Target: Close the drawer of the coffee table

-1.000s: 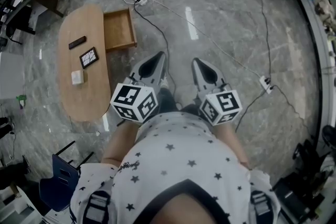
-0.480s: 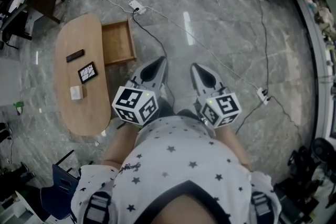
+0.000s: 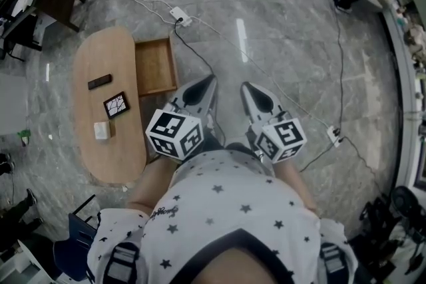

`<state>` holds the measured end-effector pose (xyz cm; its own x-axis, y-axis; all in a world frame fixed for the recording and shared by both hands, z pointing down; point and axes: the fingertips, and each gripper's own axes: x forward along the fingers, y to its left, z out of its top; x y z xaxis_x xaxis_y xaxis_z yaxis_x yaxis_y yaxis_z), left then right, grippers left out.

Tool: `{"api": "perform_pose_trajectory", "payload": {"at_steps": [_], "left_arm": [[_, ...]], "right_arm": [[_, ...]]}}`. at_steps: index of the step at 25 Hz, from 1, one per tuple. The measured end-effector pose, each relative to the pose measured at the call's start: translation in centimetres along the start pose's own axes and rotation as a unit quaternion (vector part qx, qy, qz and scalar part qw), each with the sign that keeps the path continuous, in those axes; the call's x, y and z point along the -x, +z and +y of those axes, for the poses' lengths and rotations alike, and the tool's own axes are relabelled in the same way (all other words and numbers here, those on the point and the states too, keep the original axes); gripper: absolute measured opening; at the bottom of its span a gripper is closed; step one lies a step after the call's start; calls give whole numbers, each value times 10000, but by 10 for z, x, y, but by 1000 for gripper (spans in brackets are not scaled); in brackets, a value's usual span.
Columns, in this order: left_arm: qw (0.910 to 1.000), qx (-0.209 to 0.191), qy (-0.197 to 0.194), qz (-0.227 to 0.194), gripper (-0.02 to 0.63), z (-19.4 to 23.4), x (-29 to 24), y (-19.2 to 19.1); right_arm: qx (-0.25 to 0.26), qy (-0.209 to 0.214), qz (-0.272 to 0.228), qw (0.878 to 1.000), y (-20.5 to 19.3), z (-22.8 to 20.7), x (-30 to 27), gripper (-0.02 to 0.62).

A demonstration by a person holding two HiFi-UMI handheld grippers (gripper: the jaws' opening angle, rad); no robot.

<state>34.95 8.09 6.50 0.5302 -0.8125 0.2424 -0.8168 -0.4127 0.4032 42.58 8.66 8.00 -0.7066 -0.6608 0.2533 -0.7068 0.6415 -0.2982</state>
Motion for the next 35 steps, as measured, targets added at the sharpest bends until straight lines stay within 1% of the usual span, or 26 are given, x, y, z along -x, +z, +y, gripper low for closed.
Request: {"api": "perform_pose_trajectory", "payload": {"at_steps": [6,10,16,22,25,29,32,35], "left_arm": [[10000,-54,6,26,8,35,-17,22],[9999,-52,112,-54,8,62,-20,33],[9996,-80,268,-83,8,99,-21,45],[9987,-8,481,-156,8,122,-22,55],[9975,60,676,-206,8,136,-23,61],[9939,178,1036,-347,8,157,-23,67],[9895,278,1338,-478,8,173,-25,72],[9830,390,1649,-702,8,188,-29,81]], "right_arm": [[116,296,8,9995,16,1,-53,8],[143,368,-104,9992,26,1,-86,8],[167,529,-110,9984,33,6,-127,8],[176,768,47,9969,34,9,-155,8],[180,993,146,9948,37,12,-172,8],[282,1365,304,9898,38,15,-195,8],[374,1675,393,9844,43,16,-213,8],[475,1962,442,9784,51,11,-231,8]]}}
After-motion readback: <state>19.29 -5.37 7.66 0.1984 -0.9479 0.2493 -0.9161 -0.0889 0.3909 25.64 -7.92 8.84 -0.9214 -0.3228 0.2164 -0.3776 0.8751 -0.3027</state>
